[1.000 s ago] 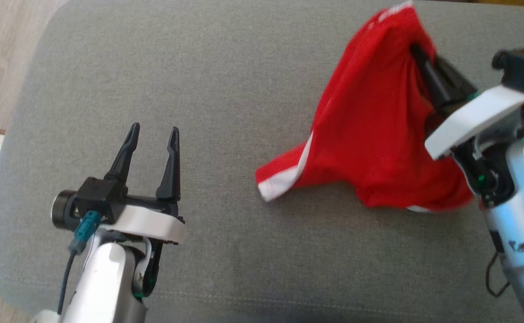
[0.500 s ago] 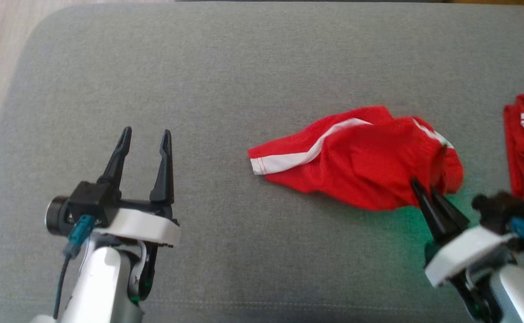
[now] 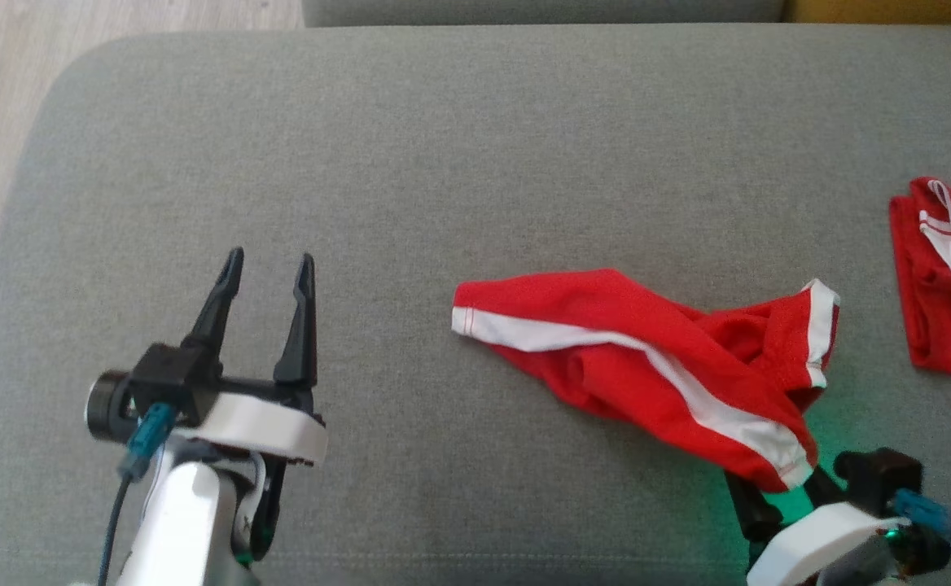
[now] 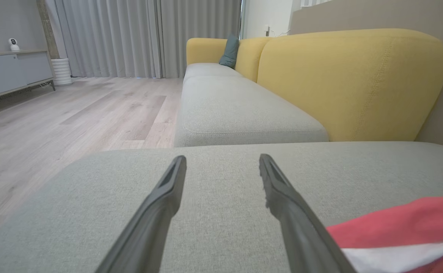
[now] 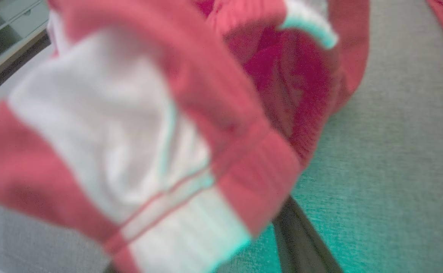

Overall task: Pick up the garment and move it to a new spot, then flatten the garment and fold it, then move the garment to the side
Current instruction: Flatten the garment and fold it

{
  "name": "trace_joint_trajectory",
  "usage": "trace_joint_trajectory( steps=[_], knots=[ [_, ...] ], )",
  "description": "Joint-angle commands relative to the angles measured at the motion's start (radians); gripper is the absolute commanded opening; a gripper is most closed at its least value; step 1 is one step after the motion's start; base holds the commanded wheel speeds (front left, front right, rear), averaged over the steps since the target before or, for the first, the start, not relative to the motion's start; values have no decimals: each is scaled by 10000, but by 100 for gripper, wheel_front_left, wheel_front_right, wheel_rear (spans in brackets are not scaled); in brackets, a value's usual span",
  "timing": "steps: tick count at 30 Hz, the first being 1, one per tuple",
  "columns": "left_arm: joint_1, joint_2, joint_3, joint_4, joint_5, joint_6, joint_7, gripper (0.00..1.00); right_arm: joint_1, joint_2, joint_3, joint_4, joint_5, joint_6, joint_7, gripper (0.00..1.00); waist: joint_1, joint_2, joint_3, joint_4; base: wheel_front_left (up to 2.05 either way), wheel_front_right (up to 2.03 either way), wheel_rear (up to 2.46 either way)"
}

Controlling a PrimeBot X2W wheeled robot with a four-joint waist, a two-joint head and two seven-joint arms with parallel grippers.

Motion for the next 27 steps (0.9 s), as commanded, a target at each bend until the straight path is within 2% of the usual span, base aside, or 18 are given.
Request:
trace_joint_trajectory(
  steps=[1,9,27],
  knots=[
    [-78,133,397,-247,75,-18,-49,100,-101,35,-24,-469,-72,-7,-250,100,0,0,-57,-18,0,0,0],
    [172,167,503,-286,40,63,-49,100,170,432,-711,-1886,-172,-7,-98,100,0,0,-215,-133,0,0,0],
    [326,220,586,-367,11,122,-49,100,174,425,-2053,-4595,-482,-7,690,100,0,0,-514,-228,0,0,0]
  ],
)
